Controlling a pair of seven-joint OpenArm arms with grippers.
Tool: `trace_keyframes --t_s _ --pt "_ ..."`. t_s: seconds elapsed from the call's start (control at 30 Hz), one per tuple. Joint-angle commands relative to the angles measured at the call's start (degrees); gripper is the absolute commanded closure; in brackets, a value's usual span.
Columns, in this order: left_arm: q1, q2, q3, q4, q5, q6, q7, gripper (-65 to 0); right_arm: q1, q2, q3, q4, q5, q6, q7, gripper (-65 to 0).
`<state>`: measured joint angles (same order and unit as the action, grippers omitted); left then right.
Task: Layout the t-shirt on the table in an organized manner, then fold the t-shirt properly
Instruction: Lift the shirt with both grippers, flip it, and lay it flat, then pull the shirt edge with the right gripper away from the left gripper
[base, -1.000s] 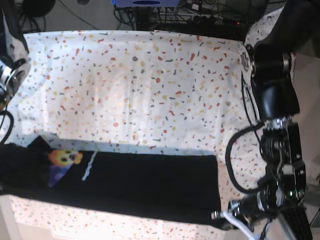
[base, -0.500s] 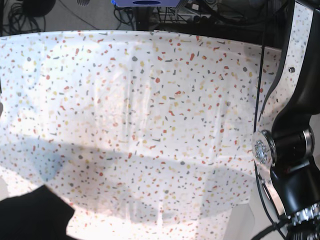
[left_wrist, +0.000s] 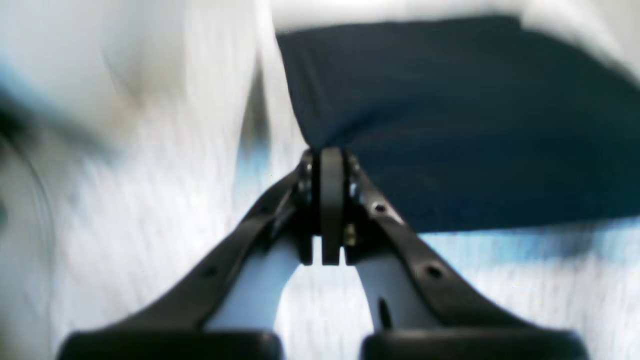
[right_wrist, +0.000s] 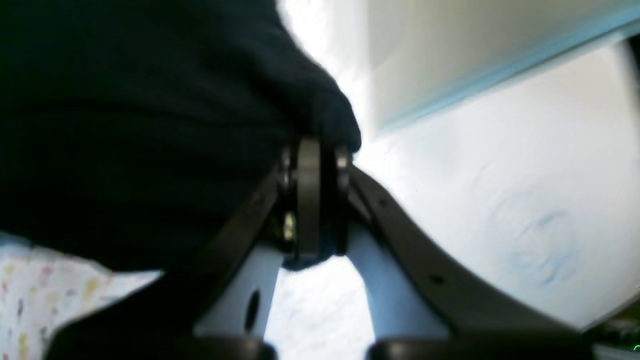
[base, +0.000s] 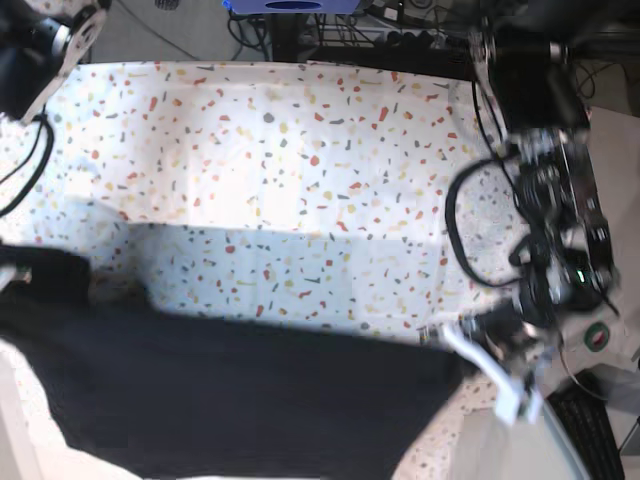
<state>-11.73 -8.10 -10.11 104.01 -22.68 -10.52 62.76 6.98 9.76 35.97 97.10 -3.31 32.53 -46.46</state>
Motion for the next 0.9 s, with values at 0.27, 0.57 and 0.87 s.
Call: trace_keyframes --t_s 0.27,0.57,0.87 --pt "14.7 -2.6 0.1 -11.5 -0.9 -0.1 -16.4 0.0 -8.8 -1.6 3.4 -20.7 -0.3 -0.1 15.2 0.0" --pt "19.3 -3.7 0.0 -13.9 -0.9 -0.1 -16.6 0.0 -12.6 -1.7 5.4 -21.4 -0.3 -0.1 15.6 0.0" --pt "19.8 -3.6 0.0 -15.6 -0.8 -0.1 -16.6 0.0 -10.9 -1.7 5.6 -21.3 -0.3 -0.1 9.8 0.0"
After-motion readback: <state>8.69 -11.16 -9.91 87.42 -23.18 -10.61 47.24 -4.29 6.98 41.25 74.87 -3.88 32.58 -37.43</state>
